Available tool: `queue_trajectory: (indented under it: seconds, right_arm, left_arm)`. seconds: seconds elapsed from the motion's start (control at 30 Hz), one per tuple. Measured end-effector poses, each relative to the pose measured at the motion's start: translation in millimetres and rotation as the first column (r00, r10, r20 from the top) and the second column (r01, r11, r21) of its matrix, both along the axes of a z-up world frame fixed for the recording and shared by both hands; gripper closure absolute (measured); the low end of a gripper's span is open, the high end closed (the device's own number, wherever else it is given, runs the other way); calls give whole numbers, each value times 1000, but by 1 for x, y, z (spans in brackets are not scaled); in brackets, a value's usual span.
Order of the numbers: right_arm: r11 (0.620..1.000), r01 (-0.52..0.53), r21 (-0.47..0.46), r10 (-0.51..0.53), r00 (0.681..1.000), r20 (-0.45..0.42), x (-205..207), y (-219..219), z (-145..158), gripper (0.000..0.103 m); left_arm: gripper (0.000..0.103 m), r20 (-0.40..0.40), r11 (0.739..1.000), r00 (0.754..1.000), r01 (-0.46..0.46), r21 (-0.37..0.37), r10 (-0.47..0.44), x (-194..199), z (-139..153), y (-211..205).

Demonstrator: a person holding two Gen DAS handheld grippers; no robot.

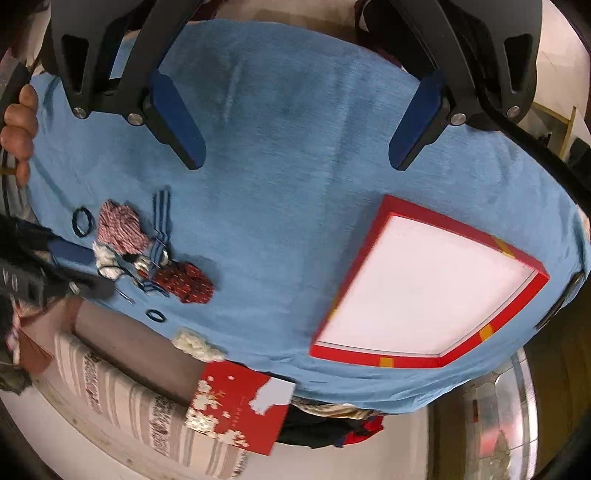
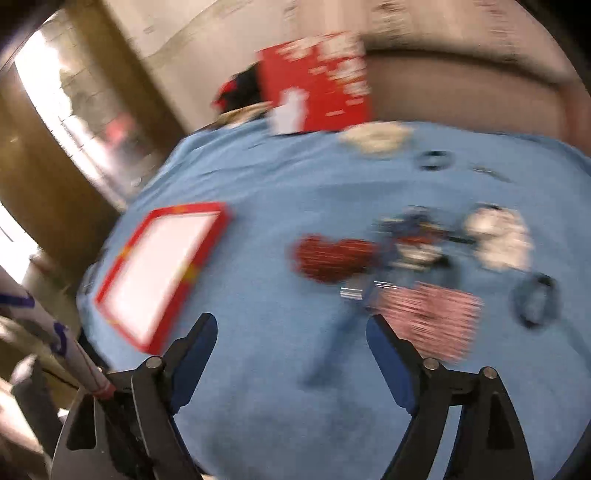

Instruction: Organize jewelry

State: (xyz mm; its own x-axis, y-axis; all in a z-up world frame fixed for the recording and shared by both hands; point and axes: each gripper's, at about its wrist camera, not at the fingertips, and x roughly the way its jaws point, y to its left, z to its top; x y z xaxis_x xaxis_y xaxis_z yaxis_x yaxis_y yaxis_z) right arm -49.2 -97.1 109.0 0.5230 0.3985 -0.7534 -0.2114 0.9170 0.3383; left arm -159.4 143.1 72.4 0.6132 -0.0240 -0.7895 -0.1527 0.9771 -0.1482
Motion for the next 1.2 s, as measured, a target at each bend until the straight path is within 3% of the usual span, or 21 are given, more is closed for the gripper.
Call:
queue_trajectory:
  seconds: [0.2,0.37,0.5,0.83,1.2]
  right_arm:
    - [985,139,-98,-145,988,-56,-32,-70,-24,16]
    - [979,198,-56,-202,975,-94,-57,-95,-40,16]
    - [972,231,-37,-234,967,-96,-68,-100,-51,16]
    - [964,244,-109,-250,967,-43,-77,-84,-55,16]
    - [961,237,-139,-245,969,-41,-69,-71,-59,16]
  left_arm:
    - [3,-6,996,998,70,51,-70,-5,4,-28]
    - [3,-21,990,994,112,82,-110,-8,4,-45]
    - [3,-35,986,990,139,96,-136,-9,5,-56]
    - [3,-65,976,983,180,120,-173,-9,1,-70]
    - [3,-109,978,980,177,108,-166,1,-9,-63]
